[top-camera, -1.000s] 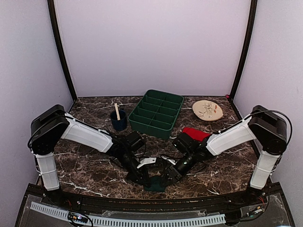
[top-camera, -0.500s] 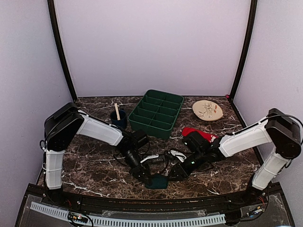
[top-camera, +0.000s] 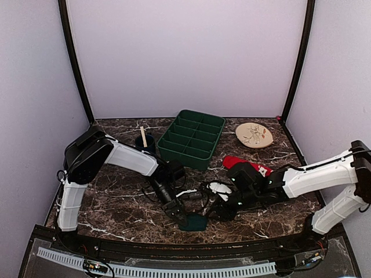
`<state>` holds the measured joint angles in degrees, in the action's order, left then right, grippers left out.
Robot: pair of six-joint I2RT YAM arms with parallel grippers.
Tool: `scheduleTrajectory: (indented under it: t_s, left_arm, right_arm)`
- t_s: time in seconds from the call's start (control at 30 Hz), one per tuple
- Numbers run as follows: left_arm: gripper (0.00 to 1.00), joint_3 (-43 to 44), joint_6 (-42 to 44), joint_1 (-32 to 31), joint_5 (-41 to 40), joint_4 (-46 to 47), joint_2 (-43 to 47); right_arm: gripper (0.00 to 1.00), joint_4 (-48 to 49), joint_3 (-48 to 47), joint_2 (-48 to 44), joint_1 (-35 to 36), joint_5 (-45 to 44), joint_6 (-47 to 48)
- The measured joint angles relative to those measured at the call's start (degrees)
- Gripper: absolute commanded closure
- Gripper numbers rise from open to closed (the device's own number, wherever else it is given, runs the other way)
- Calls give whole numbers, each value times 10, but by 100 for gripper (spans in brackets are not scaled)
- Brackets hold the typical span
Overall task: Roll the socks
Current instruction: Roll the sock at the center of the board.
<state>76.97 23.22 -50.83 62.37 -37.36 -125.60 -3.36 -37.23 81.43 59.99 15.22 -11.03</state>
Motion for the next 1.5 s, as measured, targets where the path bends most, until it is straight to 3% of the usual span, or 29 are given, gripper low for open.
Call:
scheduleTrajectory:
  t_s: [0.5, 1.03, 1.13, 1.33, 1.5]
  left_arm:
    - [98, 18, 11, 2, 18, -33, -19]
    - [98, 24, 19, 5, 21, -50, -23]
    - [97, 24, 19, 6, 24, -51, -25]
    - [85, 25, 19, 7, 30, -52, -28]
    - [76, 26, 14, 10, 25, -52, -28]
  right_arm:
    - [50, -44, -54, 40, 125, -108, 5]
    - [50, -89, -116, 134, 139, -155, 39]
    - [57, -93, -122, 141, 139, -155, 47]
    - [89, -98, -125, 145, 140, -150, 62]
    - [98, -100, -127, 146, 141, -145, 68]
